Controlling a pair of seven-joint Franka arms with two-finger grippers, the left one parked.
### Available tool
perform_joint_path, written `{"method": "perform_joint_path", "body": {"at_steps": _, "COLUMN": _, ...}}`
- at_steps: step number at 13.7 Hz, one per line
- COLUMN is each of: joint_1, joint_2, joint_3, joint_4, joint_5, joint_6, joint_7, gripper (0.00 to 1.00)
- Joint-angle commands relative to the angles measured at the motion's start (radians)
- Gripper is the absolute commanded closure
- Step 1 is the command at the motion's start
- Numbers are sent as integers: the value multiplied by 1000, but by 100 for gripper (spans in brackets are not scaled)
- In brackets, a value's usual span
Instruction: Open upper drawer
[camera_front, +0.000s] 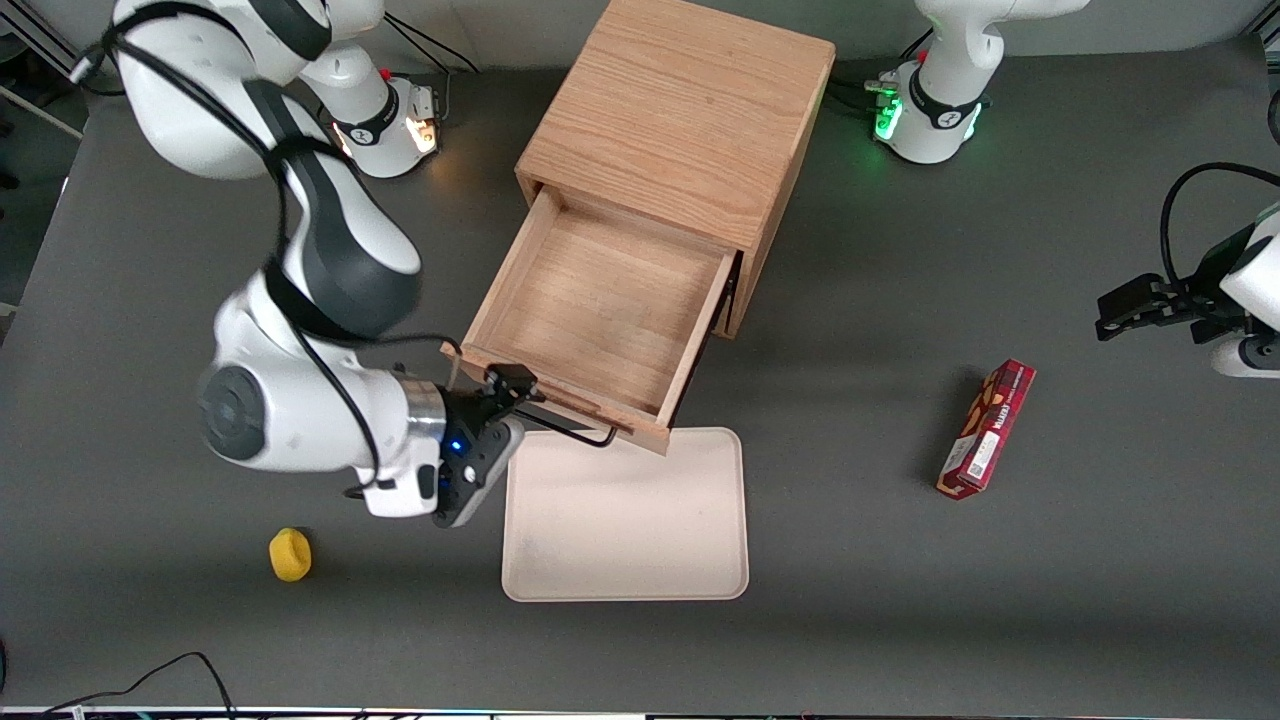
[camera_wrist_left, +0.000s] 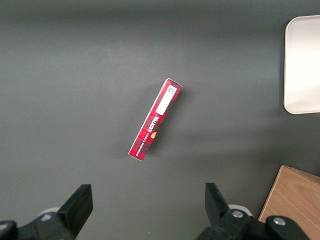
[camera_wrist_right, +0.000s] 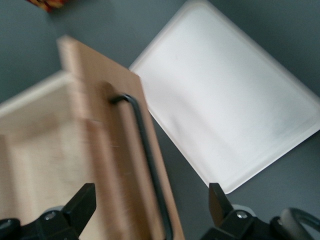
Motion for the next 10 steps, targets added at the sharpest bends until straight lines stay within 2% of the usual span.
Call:
{"method": "perform_joint_path", "body": {"at_steps": 1, "joint_1": -2, "joint_2": -220, "joint_3": -27, "joint_4": -58, "joint_5": -29, "joint_6": -134, "joint_7": 9, "gripper": 0}}
{"method": "perform_joint_path", "body": {"at_steps": 4, "joint_1": -1, "joint_2": -356, "joint_3": -88, "joint_4": -81, "joint_5": -42, "joint_6": -259, "joint_7": 282, "gripper": 0}}
{"method": "perform_joint_path", "body": {"at_steps": 6, "joint_1": -7, "joint_2": -448, "joint_3": -167, "joint_4": -135, "joint_5": -45, "joint_6": -284, "joint_7": 482, "gripper": 0}}
{"method": "perform_joint_path", "body": {"at_steps": 8, "joint_1": -19, "joint_2": -517, "joint_3": -278, "joint_4": -188, "joint_5": -37, "joint_6": -340, "joint_7": 520, "gripper": 0}}
{"method": "perform_joint_path", "body": {"at_steps": 9, "joint_1": -21, "joint_2": -548, "joint_3": -334, "joint_4": -207, "joint_5": -51, "joint_6": -469, "joint_7": 508, "gripper": 0}}
{"method": "perform_joint_path", "body": {"at_steps": 10, "joint_1": -24, "joint_2": -579, "joint_3": -375, "joint_4": -257, "joint_5": -91, "joint_6": -513, "joint_7": 505, "gripper": 0}}
